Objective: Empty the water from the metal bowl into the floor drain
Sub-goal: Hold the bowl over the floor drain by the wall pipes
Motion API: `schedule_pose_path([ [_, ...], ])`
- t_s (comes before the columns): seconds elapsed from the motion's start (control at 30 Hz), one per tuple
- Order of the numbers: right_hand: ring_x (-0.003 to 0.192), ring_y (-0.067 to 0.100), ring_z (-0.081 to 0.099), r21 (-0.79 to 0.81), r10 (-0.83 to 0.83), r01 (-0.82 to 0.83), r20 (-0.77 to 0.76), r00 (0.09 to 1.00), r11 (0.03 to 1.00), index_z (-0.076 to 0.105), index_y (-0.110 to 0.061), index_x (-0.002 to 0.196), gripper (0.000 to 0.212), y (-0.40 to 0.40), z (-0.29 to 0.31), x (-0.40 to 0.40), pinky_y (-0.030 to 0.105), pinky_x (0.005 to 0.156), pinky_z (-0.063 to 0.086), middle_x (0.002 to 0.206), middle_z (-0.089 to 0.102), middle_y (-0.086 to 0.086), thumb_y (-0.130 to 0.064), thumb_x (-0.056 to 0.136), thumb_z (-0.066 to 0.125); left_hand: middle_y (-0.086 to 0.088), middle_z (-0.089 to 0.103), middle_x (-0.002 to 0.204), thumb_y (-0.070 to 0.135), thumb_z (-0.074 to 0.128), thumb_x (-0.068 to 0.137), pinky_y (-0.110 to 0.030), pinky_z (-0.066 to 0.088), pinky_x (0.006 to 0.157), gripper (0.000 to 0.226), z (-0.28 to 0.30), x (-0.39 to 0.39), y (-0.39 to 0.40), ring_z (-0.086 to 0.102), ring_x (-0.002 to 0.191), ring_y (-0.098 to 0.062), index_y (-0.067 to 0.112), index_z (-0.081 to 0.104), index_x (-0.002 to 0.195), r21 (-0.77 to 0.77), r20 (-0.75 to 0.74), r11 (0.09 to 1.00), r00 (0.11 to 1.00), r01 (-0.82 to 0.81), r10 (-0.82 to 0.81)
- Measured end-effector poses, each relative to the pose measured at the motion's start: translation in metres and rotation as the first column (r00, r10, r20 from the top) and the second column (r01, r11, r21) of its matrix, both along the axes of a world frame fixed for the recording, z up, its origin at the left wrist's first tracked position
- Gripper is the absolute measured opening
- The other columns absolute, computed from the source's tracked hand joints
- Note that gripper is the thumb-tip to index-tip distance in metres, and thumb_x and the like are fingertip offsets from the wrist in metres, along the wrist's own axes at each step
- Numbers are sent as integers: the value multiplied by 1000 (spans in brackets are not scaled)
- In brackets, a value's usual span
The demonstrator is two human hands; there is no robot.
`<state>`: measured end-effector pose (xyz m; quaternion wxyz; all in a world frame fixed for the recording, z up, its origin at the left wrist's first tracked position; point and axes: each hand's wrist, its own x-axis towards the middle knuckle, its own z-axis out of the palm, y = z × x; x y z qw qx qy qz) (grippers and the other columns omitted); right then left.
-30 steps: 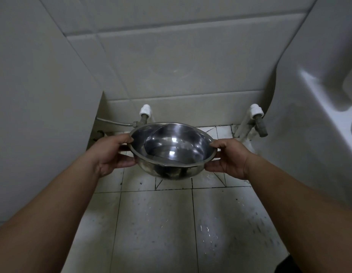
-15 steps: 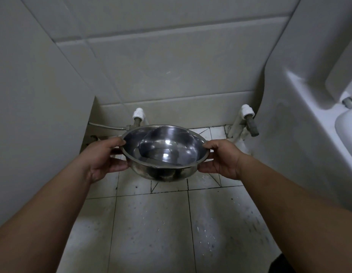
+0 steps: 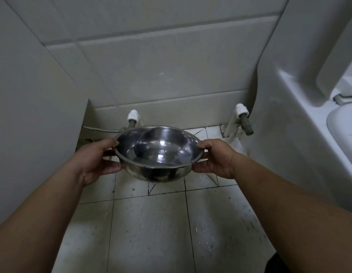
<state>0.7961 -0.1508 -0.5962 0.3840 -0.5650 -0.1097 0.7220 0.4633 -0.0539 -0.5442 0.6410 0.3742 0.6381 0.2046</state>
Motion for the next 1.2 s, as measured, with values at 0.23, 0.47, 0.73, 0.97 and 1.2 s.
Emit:
schedule_pose_path([
  [0.23,83,44,75,3,8,-8,-1,1000,1000,59,-2,125,36,0,-2,0,47,75,63,106,66,24,-15,92,53,-15,64,107,24,59,98,-35,64,55,22,4,3,0,75,61,-27,9,69,111,6,1,1000,1000,-2,2],
  [0.47,85,44,73,0,0,0,-11,1000,1000,60,-1,123,35,2,-3,-3,48,76,64,105,65,24,-15,92,52,-15,62,108,23,58,99,-35,65,55,20,10,5,-1,74,60,-26,9,67,110,8,-9,1000,1000,2,-2],
  [0.73,82,42,73,9,0,1,-26,1000,1000,62,0,118,32,3,-3,-5,45,70,64,101,65,24,-14,91,51,-14,62,104,25,57,99,-34,64,53,20,11,7,2,71,64,-29,9,67,103,34,-61,999,998,13,-11],
  [0.97,86,43,70,9,-6,6,-43,999,1000,63,-3,113,27,3,-4,-7,50,80,64,105,62,23,-13,92,51,-13,65,102,27,59,97,-34,63,52,20,13,4,5,70,64,-30,10,70,101,61,-70,998,998,10,-5],
  [1.2,80,40,71,12,-5,5,-37,999,1000,64,-1,113,30,3,-4,-8,46,72,64,100,63,22,-12,88,51,-12,65,98,27,57,99,-31,62,48,21,20,8,3,66,63,-30,11,70,99,90,-103,996,995,24,-15],
])
